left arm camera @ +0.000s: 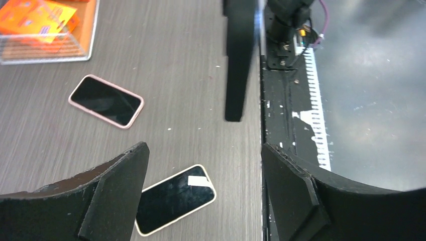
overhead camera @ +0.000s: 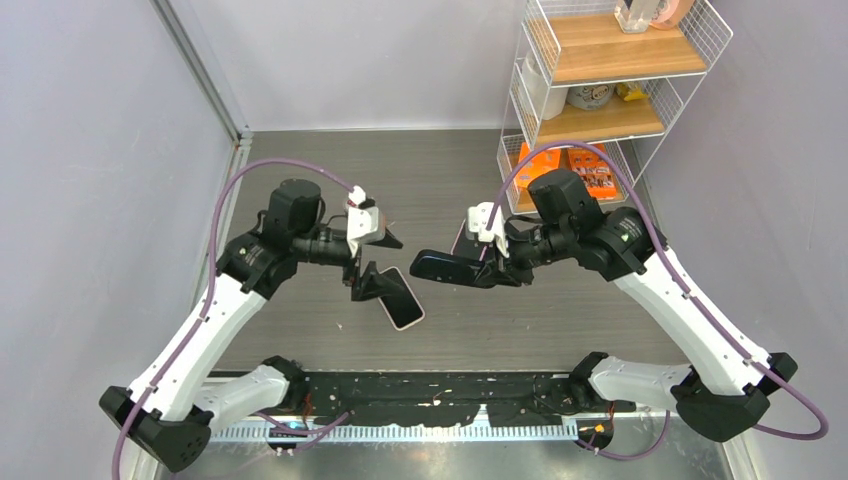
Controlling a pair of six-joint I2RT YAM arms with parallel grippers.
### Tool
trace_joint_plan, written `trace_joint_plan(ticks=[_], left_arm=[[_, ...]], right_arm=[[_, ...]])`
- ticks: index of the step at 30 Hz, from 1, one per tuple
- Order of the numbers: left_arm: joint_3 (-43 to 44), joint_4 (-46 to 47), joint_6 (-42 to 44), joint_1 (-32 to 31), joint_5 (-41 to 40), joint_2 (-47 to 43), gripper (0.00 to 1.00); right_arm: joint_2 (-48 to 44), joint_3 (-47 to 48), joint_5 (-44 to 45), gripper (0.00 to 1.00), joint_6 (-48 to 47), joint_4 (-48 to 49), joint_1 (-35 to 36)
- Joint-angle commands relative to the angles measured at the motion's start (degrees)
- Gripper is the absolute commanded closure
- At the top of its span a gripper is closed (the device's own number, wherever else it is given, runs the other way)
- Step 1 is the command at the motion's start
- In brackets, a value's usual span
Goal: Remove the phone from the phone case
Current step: Remove the phone case from the phone.
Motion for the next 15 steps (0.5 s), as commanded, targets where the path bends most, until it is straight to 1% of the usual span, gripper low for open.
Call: trace_joint_plan(ticks=[1, 7, 12, 15], left_arm=[[-1.02, 2.98, 1.42, -4.37, 1.91, -1.85, 0.16], [-1.44, 6.22, -1.72, -6.96, 1.6, -1.53, 0.32], [-0.68, 7.09, -3.39, -7.93, 1.74, -0.92, 0.38], [-0.31, 8.65, -5.68, -8.25, 1.83, -0.49, 0.4]], right_arm=[[-1.53, 3.17, -6.41, 0.95, 1.13, 1.87, -1.17], [-0.64, 4.09, -10.47, 0.95, 2.12, 1.34, -2.76], [-0.18, 3.64, -11.81, 0.95, 2.15, 0.91, -3.34], [-0.09, 3.22, -12.07, 0.95, 2.22, 1.08, -3.63]])
